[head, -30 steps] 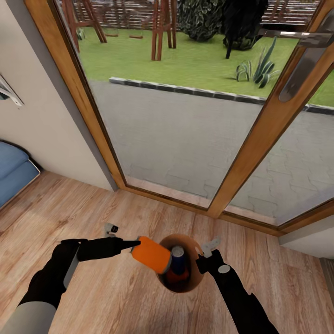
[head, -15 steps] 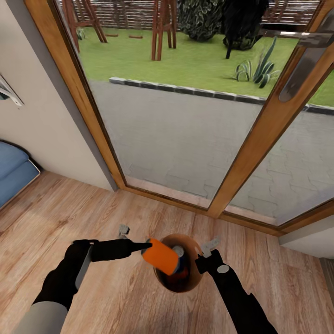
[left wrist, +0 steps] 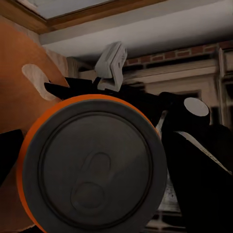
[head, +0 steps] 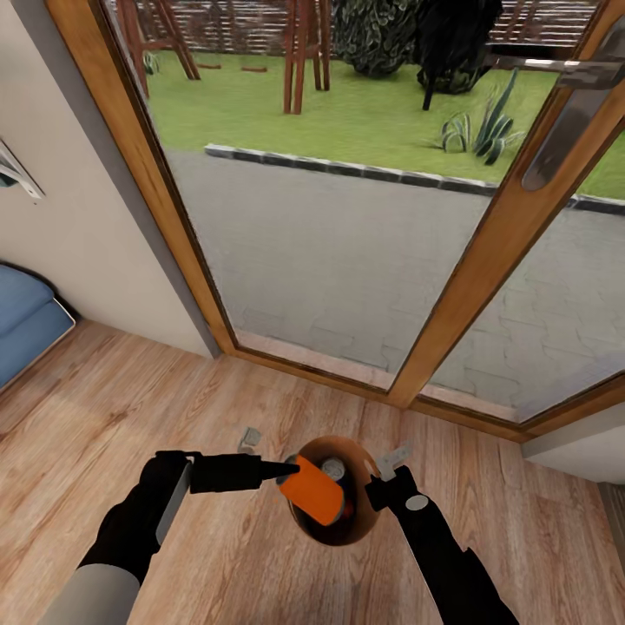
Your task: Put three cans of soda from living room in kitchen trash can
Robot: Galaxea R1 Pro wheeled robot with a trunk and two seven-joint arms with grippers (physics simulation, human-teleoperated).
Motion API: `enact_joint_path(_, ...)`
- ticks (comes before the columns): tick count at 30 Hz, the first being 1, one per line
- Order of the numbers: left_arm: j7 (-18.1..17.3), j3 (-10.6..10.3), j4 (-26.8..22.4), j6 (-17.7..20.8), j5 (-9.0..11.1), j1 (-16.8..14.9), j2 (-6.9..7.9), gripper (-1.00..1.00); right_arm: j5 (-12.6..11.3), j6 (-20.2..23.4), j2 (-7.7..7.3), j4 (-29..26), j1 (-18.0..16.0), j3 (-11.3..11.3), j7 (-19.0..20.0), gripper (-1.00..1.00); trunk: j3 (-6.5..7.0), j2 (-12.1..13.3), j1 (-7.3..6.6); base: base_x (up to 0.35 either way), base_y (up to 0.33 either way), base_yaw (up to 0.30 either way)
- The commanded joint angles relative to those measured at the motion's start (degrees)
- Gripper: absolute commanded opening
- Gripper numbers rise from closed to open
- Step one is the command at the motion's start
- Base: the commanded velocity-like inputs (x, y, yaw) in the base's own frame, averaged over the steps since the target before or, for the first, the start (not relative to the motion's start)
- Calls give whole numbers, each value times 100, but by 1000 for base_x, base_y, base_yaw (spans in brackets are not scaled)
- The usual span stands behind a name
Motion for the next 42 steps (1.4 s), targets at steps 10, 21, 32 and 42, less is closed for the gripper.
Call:
enact_joint_path(10, 463, -8, 305, -380, 3, 0, -17, -100, -54, 14, 21, -15, -1, 4, 31, -100, 0, 0, 0, 0, 0, 0)
enact_joint_path(21, 1553, -655, 338, -434, 8, 0, -308, -100, -54, 14, 18, -12, -1, 11, 40, -100, 0, 0, 0, 0, 0, 0)
enact_joint_path(32, 2261, -782, 362, -659, 2, 0, -514, -100, -56, 14, 18, -12, -1, 11, 41, -100, 0, 0, 0, 0, 0, 0)
enact_joint_path(42, 2708, -1243, 391, -680, -5, 0, -592, -100, -54, 14, 18, -12, -1, 11, 47, -100, 0, 0, 0, 0, 0, 0)
